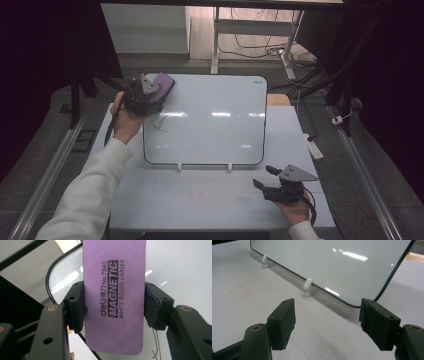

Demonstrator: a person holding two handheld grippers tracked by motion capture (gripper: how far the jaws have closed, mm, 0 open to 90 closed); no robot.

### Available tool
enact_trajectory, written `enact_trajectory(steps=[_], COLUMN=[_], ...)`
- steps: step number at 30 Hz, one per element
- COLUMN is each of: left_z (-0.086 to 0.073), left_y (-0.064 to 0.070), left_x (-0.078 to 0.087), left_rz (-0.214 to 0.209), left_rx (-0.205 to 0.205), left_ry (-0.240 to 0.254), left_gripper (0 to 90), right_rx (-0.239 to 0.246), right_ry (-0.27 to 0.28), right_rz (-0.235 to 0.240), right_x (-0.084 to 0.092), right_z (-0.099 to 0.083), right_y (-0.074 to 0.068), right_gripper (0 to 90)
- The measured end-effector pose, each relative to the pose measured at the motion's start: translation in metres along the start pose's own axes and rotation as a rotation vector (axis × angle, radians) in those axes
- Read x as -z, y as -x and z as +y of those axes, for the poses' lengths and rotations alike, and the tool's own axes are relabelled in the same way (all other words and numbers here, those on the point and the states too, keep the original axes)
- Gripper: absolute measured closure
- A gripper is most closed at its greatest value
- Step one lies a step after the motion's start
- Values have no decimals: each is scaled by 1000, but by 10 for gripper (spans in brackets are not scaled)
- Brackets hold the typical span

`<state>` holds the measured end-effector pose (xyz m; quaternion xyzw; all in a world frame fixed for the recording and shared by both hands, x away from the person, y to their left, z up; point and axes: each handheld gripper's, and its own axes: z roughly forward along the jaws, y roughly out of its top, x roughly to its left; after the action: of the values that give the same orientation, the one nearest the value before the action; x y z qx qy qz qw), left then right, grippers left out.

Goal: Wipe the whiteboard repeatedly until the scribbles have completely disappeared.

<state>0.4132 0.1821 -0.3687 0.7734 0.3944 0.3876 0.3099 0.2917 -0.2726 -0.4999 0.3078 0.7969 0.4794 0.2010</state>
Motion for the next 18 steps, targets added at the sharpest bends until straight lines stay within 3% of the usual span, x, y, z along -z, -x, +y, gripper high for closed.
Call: enact_trajectory(steps=[7,16,18], left_z=[-24,-69,-76], left_y=[22,72,80], left_x=[3,9,10], left_rz=[-16,-44,-67], left_rx=[-50,-139,-146], left_ry=[-13,-15,-20], left_gripper=[411,411,411], right_rx=[3,5,6], right_ry=[-1,0,0], right_rz=[1,3,4], right_x=[0,-1,-1], right_z=[0,1,1], right_y=[0,-2,-2], right_gripper=[286,286,286])
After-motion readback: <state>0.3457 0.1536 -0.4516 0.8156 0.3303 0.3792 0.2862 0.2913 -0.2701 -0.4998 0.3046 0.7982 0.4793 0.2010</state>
